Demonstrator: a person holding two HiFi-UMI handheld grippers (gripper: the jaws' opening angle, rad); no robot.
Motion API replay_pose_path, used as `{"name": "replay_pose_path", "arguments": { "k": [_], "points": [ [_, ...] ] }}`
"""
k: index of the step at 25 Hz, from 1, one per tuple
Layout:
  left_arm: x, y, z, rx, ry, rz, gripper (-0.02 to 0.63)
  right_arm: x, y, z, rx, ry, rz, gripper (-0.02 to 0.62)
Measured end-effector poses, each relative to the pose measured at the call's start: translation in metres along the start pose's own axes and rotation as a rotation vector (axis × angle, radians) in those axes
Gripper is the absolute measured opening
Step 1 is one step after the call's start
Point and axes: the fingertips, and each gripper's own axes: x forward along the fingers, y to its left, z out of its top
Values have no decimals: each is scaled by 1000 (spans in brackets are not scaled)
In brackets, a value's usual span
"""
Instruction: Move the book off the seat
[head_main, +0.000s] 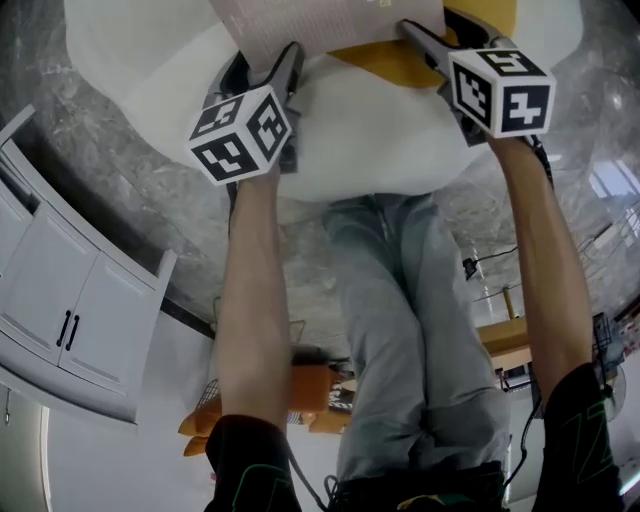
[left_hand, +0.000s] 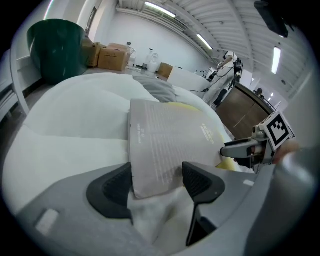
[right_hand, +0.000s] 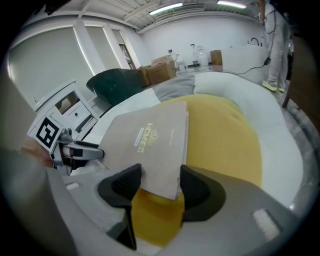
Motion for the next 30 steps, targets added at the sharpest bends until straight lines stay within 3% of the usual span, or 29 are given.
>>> {"name": "replay_pose_path", "arguments": {
  "k": [4, 13, 19, 23, 30],
  "points": [
    [-11, -10, -6, 57, 54, -9, 306, -12, 3, -11, 47, 19, -16, 247],
    [-40, -47, 20, 162, 59, -69, 307, -75, 9, -11, 127, -55, -114, 247],
    [-64, -95, 48, 282, 47, -159, 305, -143, 9, -13, 214, -140, -233, 247],
    [-107, -142, 47, 347, 56, -210, 305, -211, 24, -37, 280, -170, -283, 247],
    [-138, -178, 51, 383, 69, -228, 304, -258, 32, -54, 351, -208, -303, 247]
  ]
}}
